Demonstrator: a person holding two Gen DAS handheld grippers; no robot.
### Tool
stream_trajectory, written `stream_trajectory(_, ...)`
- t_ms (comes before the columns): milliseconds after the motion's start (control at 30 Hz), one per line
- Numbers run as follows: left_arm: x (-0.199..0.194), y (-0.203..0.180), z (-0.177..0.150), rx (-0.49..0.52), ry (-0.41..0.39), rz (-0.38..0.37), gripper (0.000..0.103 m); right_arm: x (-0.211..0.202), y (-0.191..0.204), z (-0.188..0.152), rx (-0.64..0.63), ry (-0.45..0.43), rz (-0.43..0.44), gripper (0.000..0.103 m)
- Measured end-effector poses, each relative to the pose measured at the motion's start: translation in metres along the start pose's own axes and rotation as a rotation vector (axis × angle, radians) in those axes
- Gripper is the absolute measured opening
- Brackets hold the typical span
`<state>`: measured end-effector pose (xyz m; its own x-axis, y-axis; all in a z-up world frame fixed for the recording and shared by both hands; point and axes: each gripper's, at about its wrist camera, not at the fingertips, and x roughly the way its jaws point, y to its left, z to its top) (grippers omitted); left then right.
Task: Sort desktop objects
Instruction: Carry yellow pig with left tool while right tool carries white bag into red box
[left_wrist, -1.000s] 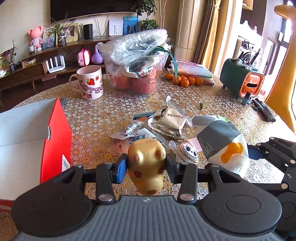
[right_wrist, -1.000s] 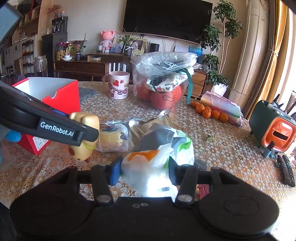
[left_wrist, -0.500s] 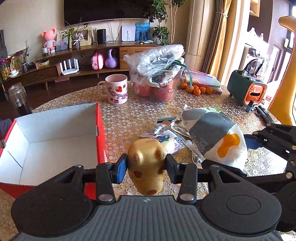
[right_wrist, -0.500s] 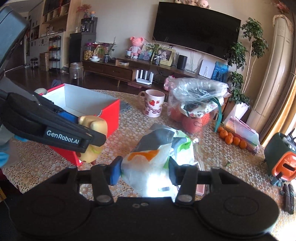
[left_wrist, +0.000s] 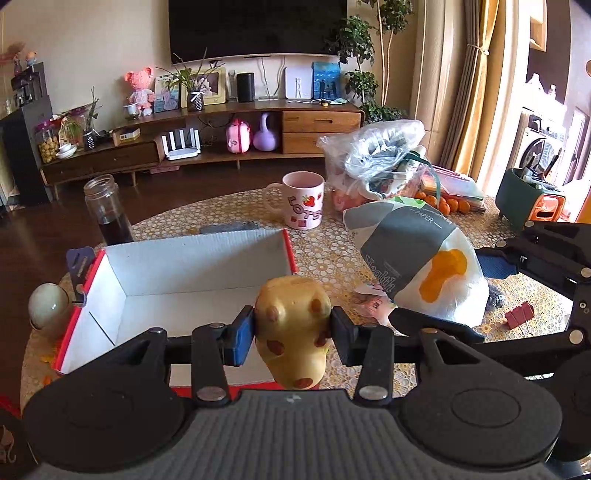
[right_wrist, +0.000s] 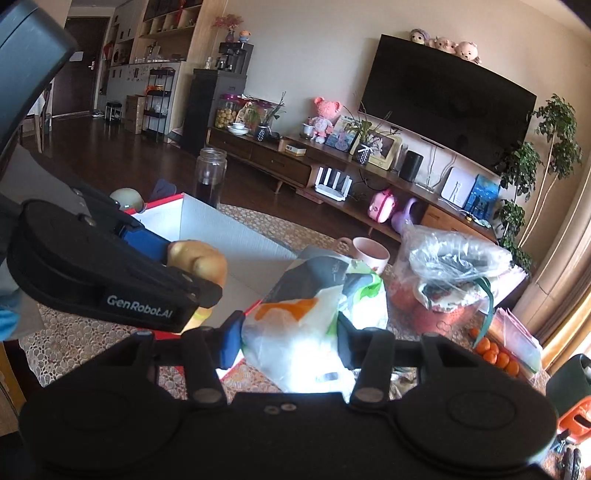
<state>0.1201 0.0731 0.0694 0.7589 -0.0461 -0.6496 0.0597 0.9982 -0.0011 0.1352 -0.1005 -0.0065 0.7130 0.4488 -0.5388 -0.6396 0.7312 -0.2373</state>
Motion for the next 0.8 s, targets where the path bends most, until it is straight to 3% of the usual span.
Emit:
stream_trajectory(333,0.002,0.056,0.008,-0.022,-0.002,0.060,0.043,0.026,0.030,0.032,-0.057,-0.013,0.058,0.049)
stream_trajectory(800,0.059,0.131,0.014,-0.045,0.127,0.141,0.043,0.093,0.058,0.052,-0.088,0.032,0.140,0.049)
